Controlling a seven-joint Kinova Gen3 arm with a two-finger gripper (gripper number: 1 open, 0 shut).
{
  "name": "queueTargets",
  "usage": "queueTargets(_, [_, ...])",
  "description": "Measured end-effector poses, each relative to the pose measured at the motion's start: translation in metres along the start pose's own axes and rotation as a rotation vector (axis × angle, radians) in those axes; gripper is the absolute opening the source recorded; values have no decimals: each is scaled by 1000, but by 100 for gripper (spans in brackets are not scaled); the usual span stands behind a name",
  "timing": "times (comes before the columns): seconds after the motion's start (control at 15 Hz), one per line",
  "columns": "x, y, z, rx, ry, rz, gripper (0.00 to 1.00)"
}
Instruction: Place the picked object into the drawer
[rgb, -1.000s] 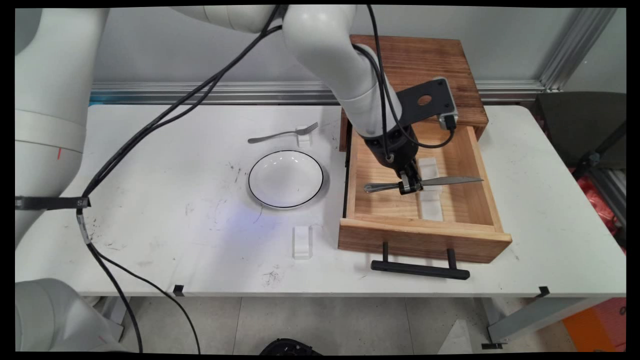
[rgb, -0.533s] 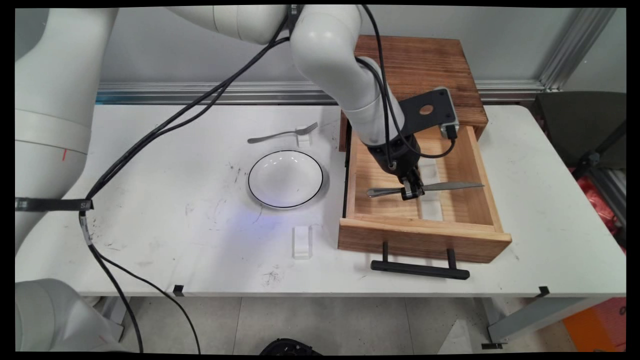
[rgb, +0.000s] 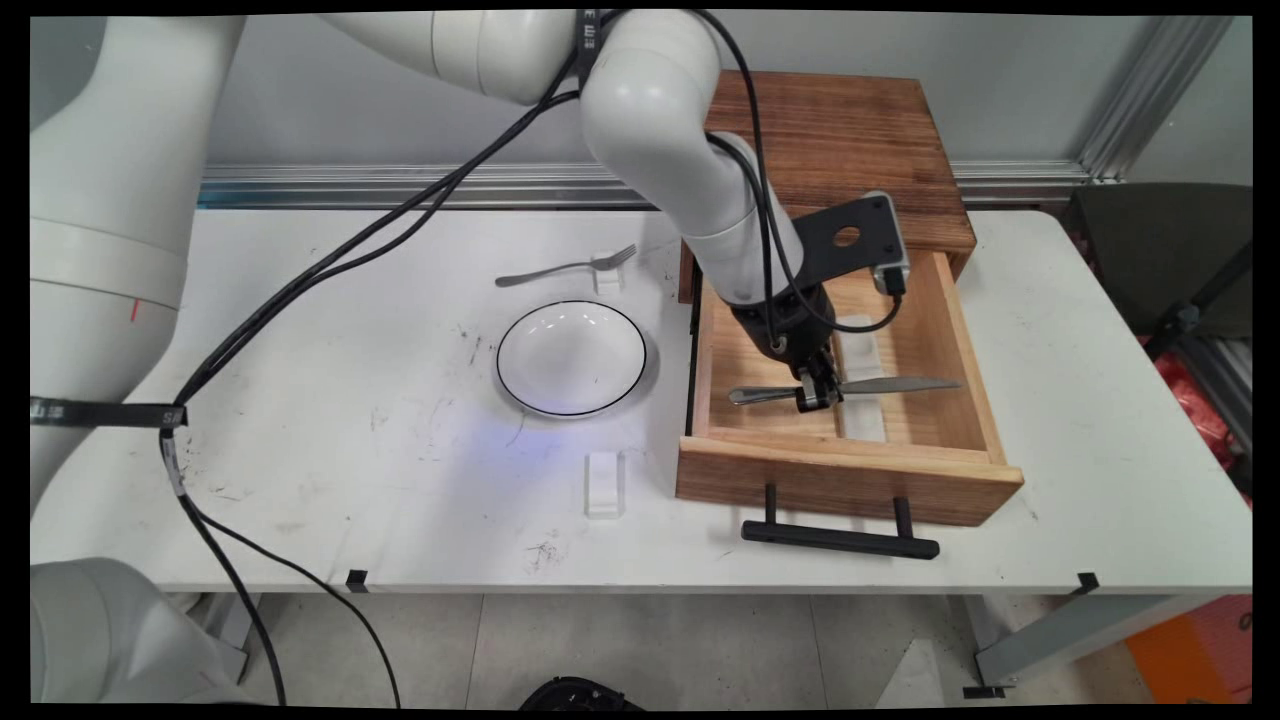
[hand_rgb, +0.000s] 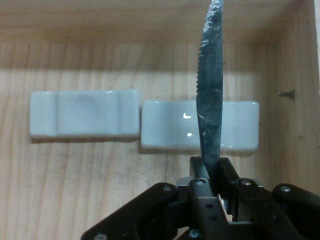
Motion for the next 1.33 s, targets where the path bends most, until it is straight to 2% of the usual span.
queueTargets(1.33, [-16,-6,33,-14,18,17,0])
